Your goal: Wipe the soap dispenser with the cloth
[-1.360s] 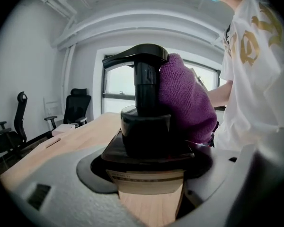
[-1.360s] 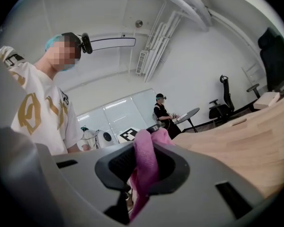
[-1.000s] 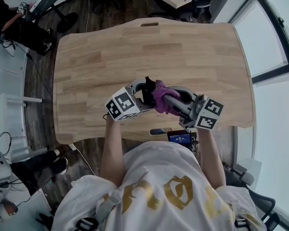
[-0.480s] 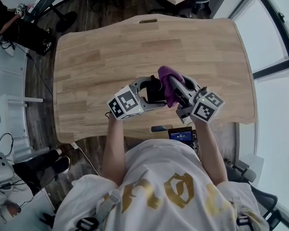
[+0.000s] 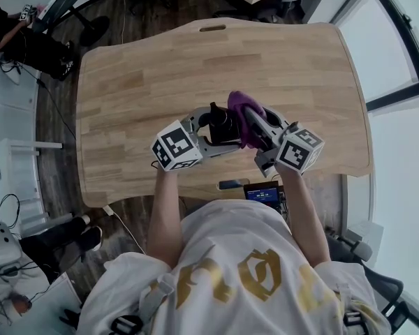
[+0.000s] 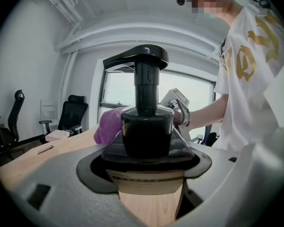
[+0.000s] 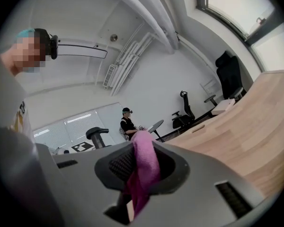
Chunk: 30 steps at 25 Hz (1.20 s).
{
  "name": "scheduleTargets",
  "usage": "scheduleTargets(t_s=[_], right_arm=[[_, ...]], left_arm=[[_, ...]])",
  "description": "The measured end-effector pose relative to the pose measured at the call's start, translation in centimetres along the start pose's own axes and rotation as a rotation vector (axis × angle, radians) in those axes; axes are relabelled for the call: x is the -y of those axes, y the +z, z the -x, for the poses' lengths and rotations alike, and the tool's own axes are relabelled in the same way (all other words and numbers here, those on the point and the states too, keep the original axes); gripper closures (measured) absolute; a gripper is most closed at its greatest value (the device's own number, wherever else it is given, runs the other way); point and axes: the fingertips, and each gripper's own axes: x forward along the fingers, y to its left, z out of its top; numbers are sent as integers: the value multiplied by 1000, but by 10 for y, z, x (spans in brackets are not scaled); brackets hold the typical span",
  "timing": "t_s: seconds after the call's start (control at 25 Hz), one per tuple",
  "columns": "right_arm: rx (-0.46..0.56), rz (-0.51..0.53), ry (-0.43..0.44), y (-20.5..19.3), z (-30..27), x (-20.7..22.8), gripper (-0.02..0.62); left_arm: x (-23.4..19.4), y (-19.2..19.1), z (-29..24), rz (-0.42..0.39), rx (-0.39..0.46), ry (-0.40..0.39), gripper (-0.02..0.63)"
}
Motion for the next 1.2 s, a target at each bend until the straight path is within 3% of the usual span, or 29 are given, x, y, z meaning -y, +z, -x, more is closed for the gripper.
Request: scheduleTargets(t_s=[0.8,0.92,1.2], right_arm=[[-76,-106,362,-21,22,-57,541],[-14,-177,369,-14,25,-50,541],[111,-281,287,1,24,-24,541]], left_arm=[[-22,8,22,69,99,82,245],[-18,15,19,73,126,61,245],[-10,40,15,56,202,32,245]])
